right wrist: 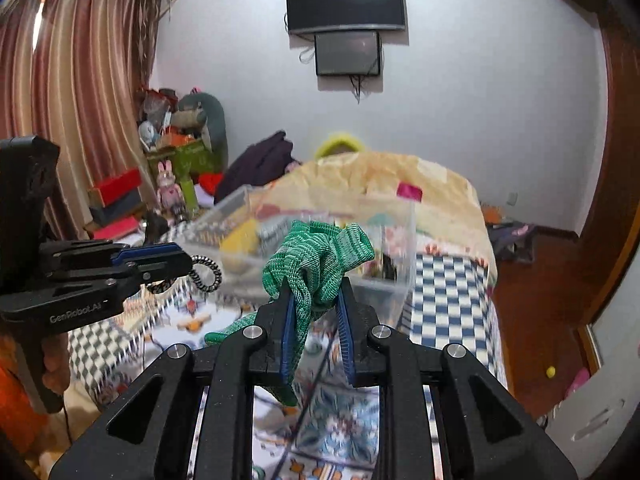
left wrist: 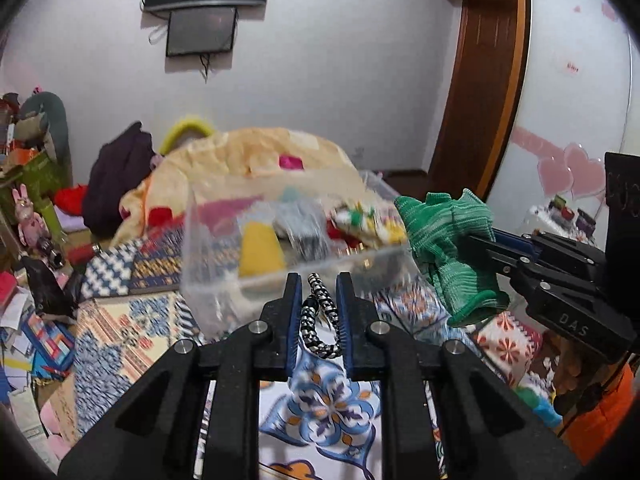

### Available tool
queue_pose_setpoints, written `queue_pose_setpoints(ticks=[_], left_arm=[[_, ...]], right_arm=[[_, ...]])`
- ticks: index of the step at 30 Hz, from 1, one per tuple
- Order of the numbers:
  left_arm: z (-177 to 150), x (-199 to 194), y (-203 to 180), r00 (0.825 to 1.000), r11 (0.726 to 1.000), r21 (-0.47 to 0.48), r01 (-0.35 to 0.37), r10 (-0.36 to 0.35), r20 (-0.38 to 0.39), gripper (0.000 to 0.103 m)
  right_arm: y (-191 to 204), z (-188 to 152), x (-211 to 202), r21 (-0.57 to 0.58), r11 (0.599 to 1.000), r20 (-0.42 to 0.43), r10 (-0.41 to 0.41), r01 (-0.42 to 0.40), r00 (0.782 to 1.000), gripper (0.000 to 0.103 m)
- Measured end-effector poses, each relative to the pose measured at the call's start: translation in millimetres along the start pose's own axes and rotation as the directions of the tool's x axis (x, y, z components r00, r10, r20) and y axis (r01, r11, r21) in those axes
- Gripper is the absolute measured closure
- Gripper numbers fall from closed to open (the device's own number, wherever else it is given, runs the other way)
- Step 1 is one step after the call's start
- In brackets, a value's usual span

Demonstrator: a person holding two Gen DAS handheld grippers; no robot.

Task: Organize soft objects
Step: 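Drop the bracelet and green knit glove into the clear box, open both tools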

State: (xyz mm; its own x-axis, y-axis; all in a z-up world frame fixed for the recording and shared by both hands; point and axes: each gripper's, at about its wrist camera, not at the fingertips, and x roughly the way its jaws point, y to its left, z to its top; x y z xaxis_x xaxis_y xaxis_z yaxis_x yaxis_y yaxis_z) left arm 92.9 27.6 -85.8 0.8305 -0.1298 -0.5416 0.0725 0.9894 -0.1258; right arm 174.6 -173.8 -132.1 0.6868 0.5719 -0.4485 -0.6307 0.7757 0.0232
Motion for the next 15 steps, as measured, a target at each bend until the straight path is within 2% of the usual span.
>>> queue_pose_setpoints(ticks=[8,15], left_arm=[[33,-1,13,0.994,0.998,-0.022,-0.064,0.065,0.092,0.086],[50,25,27,0.988,0.993,-0.029,-0.116,0.118,0.100,0.086]], right_arm=[[0,28,16,0.014,1.000,0.071,-0.015,0.014,0.997,0.086],[0,38,45,0.029,0.999,0.057,-0.036,0.034,0.998,0.085]])
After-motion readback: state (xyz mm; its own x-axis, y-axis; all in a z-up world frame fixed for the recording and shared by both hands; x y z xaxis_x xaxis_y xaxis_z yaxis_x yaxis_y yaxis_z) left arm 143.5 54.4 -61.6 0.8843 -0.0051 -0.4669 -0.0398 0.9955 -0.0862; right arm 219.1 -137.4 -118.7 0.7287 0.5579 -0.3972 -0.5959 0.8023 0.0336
